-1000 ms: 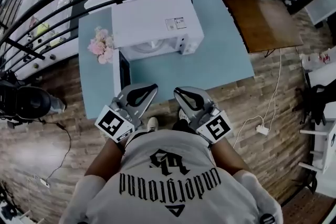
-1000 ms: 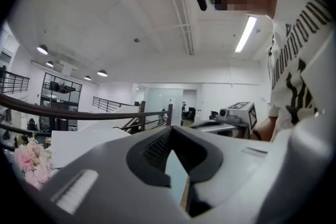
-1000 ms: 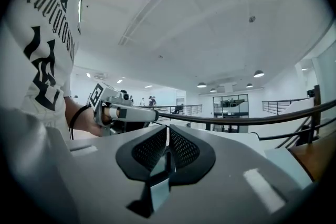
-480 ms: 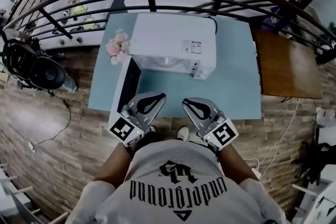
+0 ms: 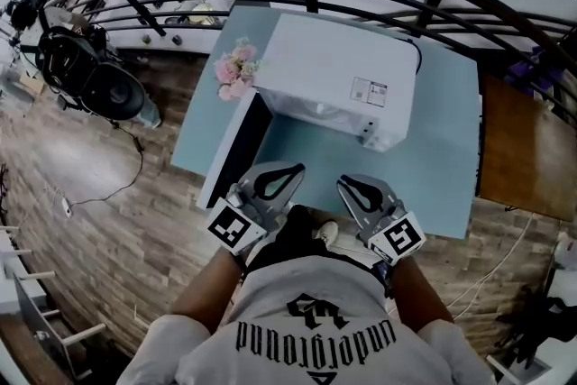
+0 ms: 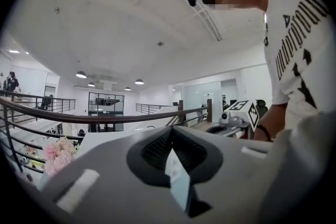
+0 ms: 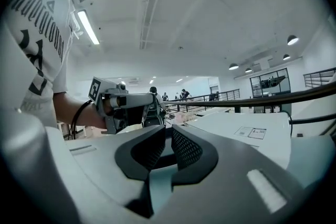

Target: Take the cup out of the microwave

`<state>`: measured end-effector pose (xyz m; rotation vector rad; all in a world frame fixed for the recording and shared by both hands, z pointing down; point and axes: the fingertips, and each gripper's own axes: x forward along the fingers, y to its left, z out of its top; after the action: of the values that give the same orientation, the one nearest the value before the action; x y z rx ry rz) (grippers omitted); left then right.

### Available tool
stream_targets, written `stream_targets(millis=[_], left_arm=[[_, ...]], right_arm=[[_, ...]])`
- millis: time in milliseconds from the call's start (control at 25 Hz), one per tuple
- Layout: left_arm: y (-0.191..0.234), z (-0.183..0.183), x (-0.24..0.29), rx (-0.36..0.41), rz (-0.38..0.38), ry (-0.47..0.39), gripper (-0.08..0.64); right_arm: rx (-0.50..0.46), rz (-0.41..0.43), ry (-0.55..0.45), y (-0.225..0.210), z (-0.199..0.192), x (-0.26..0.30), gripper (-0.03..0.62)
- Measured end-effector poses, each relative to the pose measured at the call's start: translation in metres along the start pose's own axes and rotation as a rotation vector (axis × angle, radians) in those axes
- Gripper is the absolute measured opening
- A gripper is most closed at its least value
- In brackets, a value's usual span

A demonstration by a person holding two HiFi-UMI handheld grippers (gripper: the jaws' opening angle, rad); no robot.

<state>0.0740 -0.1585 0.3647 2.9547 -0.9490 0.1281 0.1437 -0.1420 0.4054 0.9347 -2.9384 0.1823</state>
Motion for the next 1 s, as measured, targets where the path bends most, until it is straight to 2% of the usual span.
stream_targets(millis=[120, 320, 520, 640, 1000], left_arm=[[0.005, -0.015, 0.009, 0.002, 0.000, 0.032, 0.051], [0.012, -0.030, 0.023, -0.036, -0.009, 0.026, 0.051], [0.025, -0.047, 0.031, -0.033, 0.022, 0.044, 0.051], [0.044, -0.068, 0.040, -0.020, 0.028, 0.054, 0.051], [0.089, -0.129, 0.065, -0.027, 0.072, 0.092, 0.051]], right_arm=[[0.010, 0.002, -0.002, -0.007, -0.006, 0.005, 0.031], [0.023, -0.002, 0.025, -0.022, -0.018, 0.014, 0.046], [0.033, -0.014, 0.046, -0.036, -0.035, 0.026, 0.061], [0.015, -0.029, 0.069, -0.046, -0.051, 0.046, 0.061], [0.063, -0.070, 0.102, -0.085, -0.112, 0.087, 0.077]])
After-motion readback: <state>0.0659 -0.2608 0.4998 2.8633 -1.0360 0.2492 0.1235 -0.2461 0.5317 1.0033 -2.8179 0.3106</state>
